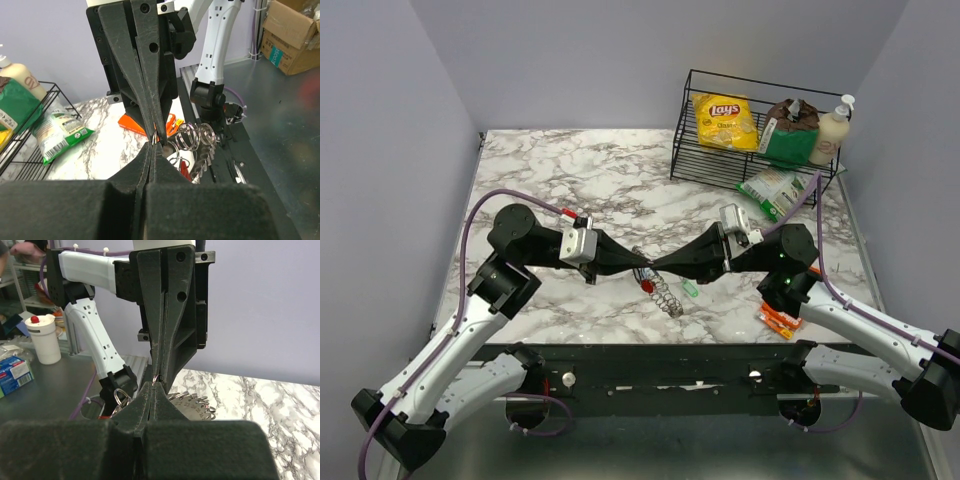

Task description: Put the keys on the keyring

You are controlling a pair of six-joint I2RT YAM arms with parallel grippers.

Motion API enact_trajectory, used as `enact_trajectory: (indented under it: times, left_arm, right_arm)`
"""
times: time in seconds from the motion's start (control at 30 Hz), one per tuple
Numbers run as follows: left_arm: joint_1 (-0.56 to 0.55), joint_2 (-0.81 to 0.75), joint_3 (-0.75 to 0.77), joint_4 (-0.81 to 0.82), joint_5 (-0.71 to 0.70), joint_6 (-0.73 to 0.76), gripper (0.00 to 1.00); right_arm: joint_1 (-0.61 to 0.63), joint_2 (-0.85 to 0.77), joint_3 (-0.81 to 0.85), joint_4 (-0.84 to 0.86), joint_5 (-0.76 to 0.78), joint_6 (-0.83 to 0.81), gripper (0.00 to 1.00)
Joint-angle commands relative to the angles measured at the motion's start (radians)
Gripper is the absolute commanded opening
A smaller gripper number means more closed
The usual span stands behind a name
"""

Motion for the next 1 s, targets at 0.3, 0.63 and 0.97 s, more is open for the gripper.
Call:
enact_trajectory:
  times: [0.3, 0.63, 0.97]
  left_arm:
    - [-0.004, -0.003, 0.102, -0.255, -0.13, 0.175, 0.0]
    - [-0.048, 0.028, 0.19, -0.504, -0.324, 0.365, 0.0]
    - [-0.123, 0.046, 0.225, -0.583, -0.473, 0.425, 0.0]
  right_arm:
    - [0.002, -0.005, 0.032, -0.076, 0.057, -0.063, 0.3]
    - [0.002, -0.04, 0.047, -0.219, 0.205, -0.163, 0.86]
    - [0.002, 0.031, 0.125, -0.332, 0.196, -0.222, 0.77]
